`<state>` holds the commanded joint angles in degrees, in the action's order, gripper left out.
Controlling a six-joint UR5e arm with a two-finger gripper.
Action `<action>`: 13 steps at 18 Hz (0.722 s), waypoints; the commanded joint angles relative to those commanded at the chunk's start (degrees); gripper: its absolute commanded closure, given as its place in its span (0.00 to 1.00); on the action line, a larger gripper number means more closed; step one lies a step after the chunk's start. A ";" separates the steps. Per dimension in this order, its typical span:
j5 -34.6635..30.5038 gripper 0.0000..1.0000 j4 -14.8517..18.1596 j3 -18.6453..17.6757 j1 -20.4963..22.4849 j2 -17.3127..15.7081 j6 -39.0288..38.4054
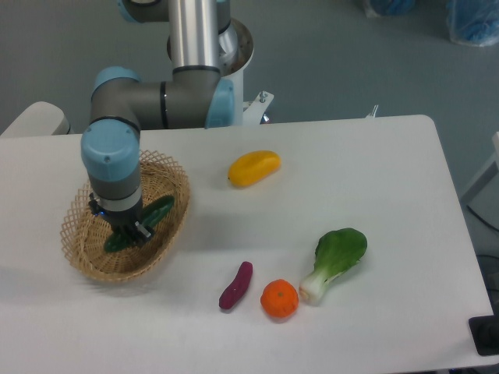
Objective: Pick up the cucumber from the basket
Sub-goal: 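Lift the cucumber out of the basket and carry it toward the bok choy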
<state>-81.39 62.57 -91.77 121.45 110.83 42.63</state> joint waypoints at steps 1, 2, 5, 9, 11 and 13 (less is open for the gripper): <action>-0.09 0.81 0.70 1.23 1.32 0.18 0.26; -0.17 0.81 1.58 2.38 2.37 0.35 1.57; -0.35 0.81 3.08 4.40 6.24 1.84 7.02; -1.84 0.81 2.29 6.69 9.41 5.35 9.40; -5.34 0.81 2.55 8.71 9.94 7.46 11.68; -7.55 0.81 2.55 10.99 11.43 9.49 14.75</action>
<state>-88.94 65.13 -80.78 132.88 120.31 57.38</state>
